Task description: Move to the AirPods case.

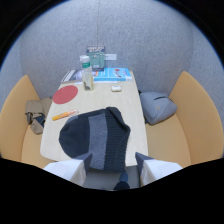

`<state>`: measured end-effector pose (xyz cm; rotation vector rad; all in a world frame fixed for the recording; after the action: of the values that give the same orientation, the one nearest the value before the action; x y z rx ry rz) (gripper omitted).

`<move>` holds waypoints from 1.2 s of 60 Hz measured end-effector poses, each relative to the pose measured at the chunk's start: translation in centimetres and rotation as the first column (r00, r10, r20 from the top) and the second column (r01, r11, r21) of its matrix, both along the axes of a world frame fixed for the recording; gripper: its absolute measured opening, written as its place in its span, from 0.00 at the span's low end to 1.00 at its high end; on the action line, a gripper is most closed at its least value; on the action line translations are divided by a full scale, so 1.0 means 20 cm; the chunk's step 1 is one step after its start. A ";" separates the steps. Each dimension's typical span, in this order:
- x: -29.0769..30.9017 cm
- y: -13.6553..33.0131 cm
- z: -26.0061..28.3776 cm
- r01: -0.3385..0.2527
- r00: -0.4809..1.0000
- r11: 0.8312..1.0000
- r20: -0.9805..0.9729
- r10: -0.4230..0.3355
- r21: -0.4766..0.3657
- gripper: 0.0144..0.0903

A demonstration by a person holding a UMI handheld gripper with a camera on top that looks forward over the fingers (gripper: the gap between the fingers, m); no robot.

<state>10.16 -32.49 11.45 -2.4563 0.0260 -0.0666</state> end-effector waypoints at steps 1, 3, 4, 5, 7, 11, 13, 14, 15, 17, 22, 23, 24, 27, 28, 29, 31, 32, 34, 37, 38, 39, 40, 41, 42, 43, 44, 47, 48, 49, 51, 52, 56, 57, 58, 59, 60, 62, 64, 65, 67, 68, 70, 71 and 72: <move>0.00 0.00 0.00 0.001 1.000 1.000 0.003 -0.001 -0.001 0.96; 0.01 0.00 0.00 0.003 1.000 1.000 0.007 -0.003 -0.001 0.96; 0.01 0.00 0.00 0.003 1.000 1.000 0.008 -0.003 -0.001 0.96; 0.01 0.00 0.00 0.004 1.000 1.000 0.009 -0.004 -0.001 0.96; 0.01 0.00 0.00 0.007 1.000 1.000 0.010 -0.007 0.000 0.96; 0.02 0.01 0.00 0.009 1.000 1.000 0.008 -0.009 0.005 0.96; 0.02 0.01 0.00 0.011 1.000 1.000 0.011 -0.012 0.009 0.96; 0.02 0.01 0.00 0.013 1.000 1.000 0.013 -0.013 0.011 0.96; 0.02 0.02 0.00 0.013 1.000 1.000 0.014 -0.014 0.012 0.96; 0.03 0.03 0.01 0.009 1.000 1.000 0.012 -0.010 0.014 0.96; 0.05 0.06 0.00 0.006 1.000 1.000 0.014 -0.007 0.018 0.96; 0.05 0.07 0.00 0.006 1.000 1.000 0.013 -0.006 0.020 0.96; 0.04 0.07 -0.01 0.011 1.000 1.000 0.015 -0.011 0.023 0.96; 0.06 0.12 -0.01 0.008 1.000 1.000 0.015 -0.008 0.023 0.96; 0.06 0.14 -0.02 0.007 1.000 1.000 0.016 -0.008 0.025 0.96; 0.07 0.15 -0.02 0.007 1.000 1.000 0.016 -0.008 0.026 0.96; 0.08 0.19 -0.02 0.008 1.000 1.000 0.017 -0.008 0.024 0.96; 0.08 0.21 -0.02 0.007 1.000 1.000 0.017 -0.008 0.024 0.96; 0.09 0.24 -0.03 0.007 1.000 1.000 0.016 -0.007 0.023 0.96; 0.10 0.31 -0.05 0.007 1.000 1.000 0.013 -0.008 0.026 0.96; 0.10 0.34 -0.05 0.007 1.000 1.000 0.013 -0.007 0.026 0.96; 0.11 0.36 -0.06 0.007 1.000 1.000 0.013 -0.007 0.025 0.96; 0.11 0.39 -0.06 0.007 1.000 1.000 0.012 -0.007 0.026 0.96; 0.11 0.41 -0.07 0.005 1.000 1.000 0.010 -0.006 0.031 0.96; 0.12 0.45 -0.07 0.004 1.000 1.000 0.010 -0.005 0.029 0.96; 0.12 0.47 -0.09 0.003 1.000 1.000 0.010 -0.003 0.031 0.96; 0.13 0.50 -0.09 0.001 1.000 1.000 0.010 -0.001 0.029 0.96; 0.15 0.61 -0.10 -0.006 1.000 1.000 0.007 0.006 0.028 0.96; 0.15 0.64 -0.10 -0.007 1.000 1.000 0.007 0.007 0.028 0.96; 0.16 0.68 -0.11 -0.008 1.000 1.000 0.007 0.008 0.029 0.96; 0.17 0.74 -0.12 -0.012 1.000 1.000 0.004 0.012 0.028 0.96; 0.17 0.78 -0.13 -0.014 1.000 1.000 0.003 0.014 0.027 0.96; 0.19 0.90 -0.15 -0.020 1.000 1.000 0.000 0.020 0.018 0.96; 0.20 0.94 -0.16 -0.021 1.000 1.000 -0.001 0.021 0.019 0.96; 0.20 0.97 -0.17 -0.022 1.000 1.000 -0.002 0.022 0.018 0.96; 0.21 1.00 -0.17 -0.022 1.000 1.000 -0.003 0.022 0.016 0.96; 0.21 1.03 -0.18 -0.023 1.000 1.000 -0.004 0.023 0.014 0.96; 0.23 1.09 -0.19 -0.025 1.000 1.000 -0.004 0.025 0.009 0.96; 0.24 1.15 -0.21 -0.027 1.000 1.000 -0.006 0.027 0.006 0.96; 0.24 1.18 -0.22 -0.028 1.000 1.000 -0.006 0.028 0.006 0.96; 0.25 1.24 -0.24 -0.029 1.000 1.000 -0.006 0.029 0.005 0.95; 0.26 1.27 -0.25 -0.030 1.000 1.000 -0.007 0.030 0.004 0.96; 0.27 1.32 -0.27 -0.031 0.999 1.000 -0.011 0.031 0.001 0.96; 0.27 1.35 -0.28 -0.032 0.999 0.999 -0.014 0.032 0.001 0.96; 0.27 1.38 -0.28 -0.033 0.999 0.999 -0.016 0.033 0.001 0.96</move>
<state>15.51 -4.91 5.79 -2.4557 -0.0075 -0.0326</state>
